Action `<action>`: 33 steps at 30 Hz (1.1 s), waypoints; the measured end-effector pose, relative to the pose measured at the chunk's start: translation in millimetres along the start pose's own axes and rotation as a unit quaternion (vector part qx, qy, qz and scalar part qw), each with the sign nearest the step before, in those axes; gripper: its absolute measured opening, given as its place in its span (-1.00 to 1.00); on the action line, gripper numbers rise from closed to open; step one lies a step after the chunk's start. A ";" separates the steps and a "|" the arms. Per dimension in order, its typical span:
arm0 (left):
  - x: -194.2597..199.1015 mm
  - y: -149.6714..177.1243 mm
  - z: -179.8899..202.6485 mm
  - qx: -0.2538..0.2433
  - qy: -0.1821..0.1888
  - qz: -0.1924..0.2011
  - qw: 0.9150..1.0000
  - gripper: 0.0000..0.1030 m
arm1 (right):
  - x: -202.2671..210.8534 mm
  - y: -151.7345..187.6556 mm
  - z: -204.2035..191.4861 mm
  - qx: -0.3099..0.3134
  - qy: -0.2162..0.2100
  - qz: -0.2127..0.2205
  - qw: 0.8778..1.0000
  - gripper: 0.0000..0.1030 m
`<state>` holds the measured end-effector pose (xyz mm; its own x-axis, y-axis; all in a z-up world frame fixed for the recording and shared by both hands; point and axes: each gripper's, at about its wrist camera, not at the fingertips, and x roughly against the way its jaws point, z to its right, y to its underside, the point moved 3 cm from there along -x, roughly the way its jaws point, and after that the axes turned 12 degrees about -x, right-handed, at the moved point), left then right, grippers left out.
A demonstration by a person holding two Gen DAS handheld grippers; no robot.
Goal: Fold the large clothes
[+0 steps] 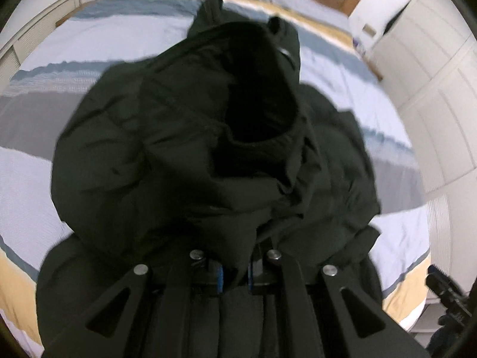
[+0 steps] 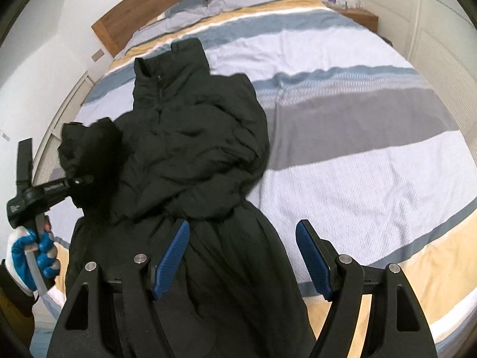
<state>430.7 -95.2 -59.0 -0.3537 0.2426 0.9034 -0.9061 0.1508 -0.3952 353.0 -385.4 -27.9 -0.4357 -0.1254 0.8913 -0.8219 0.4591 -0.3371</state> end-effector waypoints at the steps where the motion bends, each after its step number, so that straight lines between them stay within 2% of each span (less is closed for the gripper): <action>1: -5.3 4.3 3.0 0.000 -0.004 -0.009 1.000 -0.82 | -2.7 1.0 1.6 0.001 -0.003 -0.004 1.000 0.42; 4: -17.4 11.1 -7.9 0.001 -0.014 -0.026 1.000 -0.80 | -9.1 3.1 4.0 0.005 -0.009 -0.014 1.000 0.42; 7: -19.8 15.9 -8.9 0.008 -0.012 -0.031 0.999 -0.70 | -16.0 5.0 3.2 0.007 -0.011 -0.022 1.000 0.42; 10: -20.9 20.5 -5.4 0.014 0.015 -0.036 0.999 -0.43 | -25.4 8.4 -3.0 0.016 -0.012 -0.032 0.999 0.42; 12: -22.4 24.8 -2.3 0.016 0.042 -0.040 0.998 -0.16 | -29.1 11.1 -7.0 0.021 -0.008 -0.035 0.999 0.42; 14: -23.8 31.5 5.9 0.007 0.069 -0.041 0.997 -0.08 | -31.3 15.6 -13.0 0.027 -0.003 -0.038 0.999 0.42; 18: -15.9 47.4 9.0 -0.021 0.119 -0.051 0.991 -0.07 | -29.4 17.2 -26.9 0.043 0.019 -0.034 0.998 0.42; 21: -1.3 53.8 -1.9 -0.030 0.140 -0.050 0.988 -0.07 | -24.2 10.6 -43.8 0.050 0.025 -0.020 0.998 0.42; 24: 23.0 46.1 -30.9 -0.042 0.133 -0.026 0.990 -0.07 | -21.0 0.9 -74.3 0.069 0.018 -0.005 0.997 0.42; 28: 41.2 15.1 -78.5 -0.029 0.101 0.017 0.994 -0.07 | -22.0 -13.5 -131.6 0.105 -0.007 0.015 0.994 0.42; 33: 36.4 -10.3 -131.9 -0.016 0.051 0.040 0.998 -0.07 | -36.9 -16.0 -212.7 0.165 -0.048 0.022 0.985 0.42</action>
<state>457.8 38.4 -43.9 -0.3979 0.3518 0.8473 -0.8672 0.1574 -0.4725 460.3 -201.0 9.0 -0.4937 -0.2018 0.8459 -0.8688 0.1579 -0.4693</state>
